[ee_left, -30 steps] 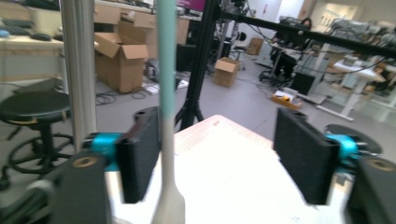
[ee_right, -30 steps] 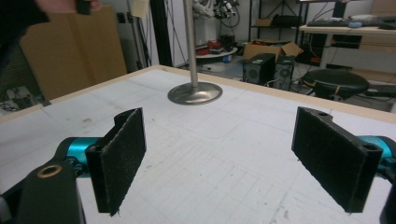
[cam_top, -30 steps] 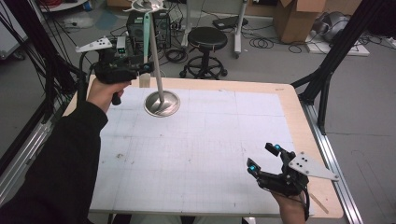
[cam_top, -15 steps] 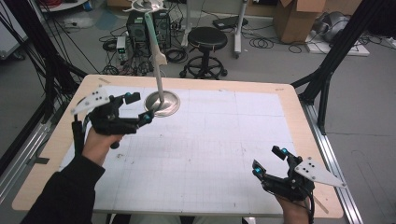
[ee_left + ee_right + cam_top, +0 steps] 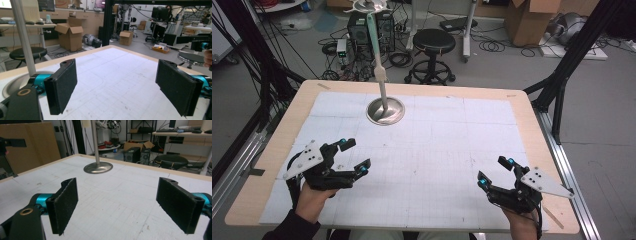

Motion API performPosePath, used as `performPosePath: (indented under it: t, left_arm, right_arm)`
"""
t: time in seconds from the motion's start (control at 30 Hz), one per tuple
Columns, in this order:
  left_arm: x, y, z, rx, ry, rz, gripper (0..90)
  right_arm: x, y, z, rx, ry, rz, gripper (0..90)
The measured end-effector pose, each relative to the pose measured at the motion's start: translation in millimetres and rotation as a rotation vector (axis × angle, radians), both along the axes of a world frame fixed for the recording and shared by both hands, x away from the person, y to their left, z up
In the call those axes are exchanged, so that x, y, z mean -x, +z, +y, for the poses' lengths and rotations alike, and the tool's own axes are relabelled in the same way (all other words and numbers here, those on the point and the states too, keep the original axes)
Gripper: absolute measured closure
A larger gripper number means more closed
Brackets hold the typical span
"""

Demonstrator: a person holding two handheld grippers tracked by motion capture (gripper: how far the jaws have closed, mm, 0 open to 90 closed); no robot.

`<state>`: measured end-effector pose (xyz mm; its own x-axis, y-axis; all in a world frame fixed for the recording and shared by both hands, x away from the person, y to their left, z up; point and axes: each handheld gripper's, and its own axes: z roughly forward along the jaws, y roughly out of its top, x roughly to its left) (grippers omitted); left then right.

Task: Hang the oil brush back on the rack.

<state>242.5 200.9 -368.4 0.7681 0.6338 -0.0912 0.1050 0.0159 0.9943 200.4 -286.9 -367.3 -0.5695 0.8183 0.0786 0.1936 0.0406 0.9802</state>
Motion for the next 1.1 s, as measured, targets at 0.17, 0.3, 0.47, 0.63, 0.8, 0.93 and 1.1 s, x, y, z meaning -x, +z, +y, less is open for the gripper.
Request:
performPosePath:
  t: [0.17, 0.3, 0.47, 0.63, 0.8, 0.93, 1.1]
  left_arm:
    - [2.4, -7.7, 4.6, 0.022, 0.023, 0.005, 18.4]
    - [0.7, -10.2, 6.6, 0.015, 0.022, 0.014, 18.5]
    - [0.7, -10.7, 9.1, 0.016, 0.025, 0.016, 18.5]
    - [0.4, -10.8, 9.2, 0.017, 0.025, 0.016, 18.5]
    - [0.3, -11.8, 8.6, 0.019, 0.026, 0.023, 18.7]
    - [0.6, -12.1, 7.6, 0.018, 0.022, 0.026, 18.9]
    - [0.3, -13.3, 7.4, 0.014, 0.019, 0.029, 18.8]
  right_arm:
    - [0.3, 0.0, 1.6, 0.007, -0.012, -0.003, 16.2]
    - [0.0, -1.0, 1.9, 0.02, -0.022, 0.001, 16.2]
    - [-1.1, -3.3, 3.1, 0.037, -0.028, 0.008, 16.2]
    - [-1.5, -3.9, 4.2, 0.041, -0.028, 0.008, 16.3]
    - [-1.7, -4.4, 4.3, 0.043, -0.025, 0.01, 16.2]
    - [-1.5, -4.1, 4.0, 0.044, -0.026, 0.009, 16.3]
    - [-1.9, -4.5, 4.7, 0.045, -0.024, 0.01, 16.2]
